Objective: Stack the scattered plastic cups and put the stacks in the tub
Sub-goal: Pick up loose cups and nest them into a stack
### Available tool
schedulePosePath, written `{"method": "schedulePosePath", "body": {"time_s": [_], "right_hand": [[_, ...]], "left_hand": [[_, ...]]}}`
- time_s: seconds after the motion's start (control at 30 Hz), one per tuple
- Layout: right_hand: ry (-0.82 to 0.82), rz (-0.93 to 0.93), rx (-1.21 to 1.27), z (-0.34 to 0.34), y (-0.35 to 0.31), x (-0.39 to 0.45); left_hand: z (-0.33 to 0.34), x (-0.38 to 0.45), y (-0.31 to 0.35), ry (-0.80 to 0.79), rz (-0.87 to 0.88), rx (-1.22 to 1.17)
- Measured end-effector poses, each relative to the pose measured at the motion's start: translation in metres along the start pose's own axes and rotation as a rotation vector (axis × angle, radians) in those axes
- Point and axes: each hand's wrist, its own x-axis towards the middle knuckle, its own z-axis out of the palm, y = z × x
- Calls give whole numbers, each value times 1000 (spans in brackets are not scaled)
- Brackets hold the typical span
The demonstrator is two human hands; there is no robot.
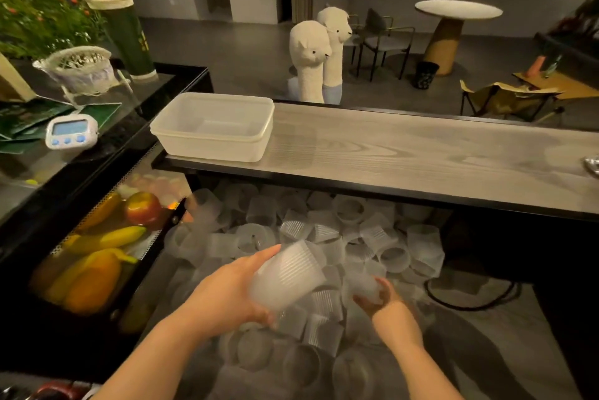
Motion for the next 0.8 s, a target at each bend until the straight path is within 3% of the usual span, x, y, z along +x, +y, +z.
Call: {"method": "schedulePosePath", "body": {"time_s": [0.1, 0.23, 0.3, 0.47, 0.67, 0.8], "right_hand": [[153, -117, 129, -28, -8, -21], [4, -330, 480, -66, -39, -43], [-113, -415, 455, -81, -55, -53], [-186, -510, 492, -106, -85, -57], [-117, -551, 278, -104, -106, -58], [-192, -570, 219, -95, -114, -62]], "left_hand": [[-4, 8, 0, -28, 32, 8], [-11, 21, 5, -73, 95, -4], [-15, 27, 9, -90, 143, -27], [-22, 36, 21, -123, 228, -86], [-29, 40, 25, -99, 260, -160], [-27, 38, 24, -101, 275, -160]]}}
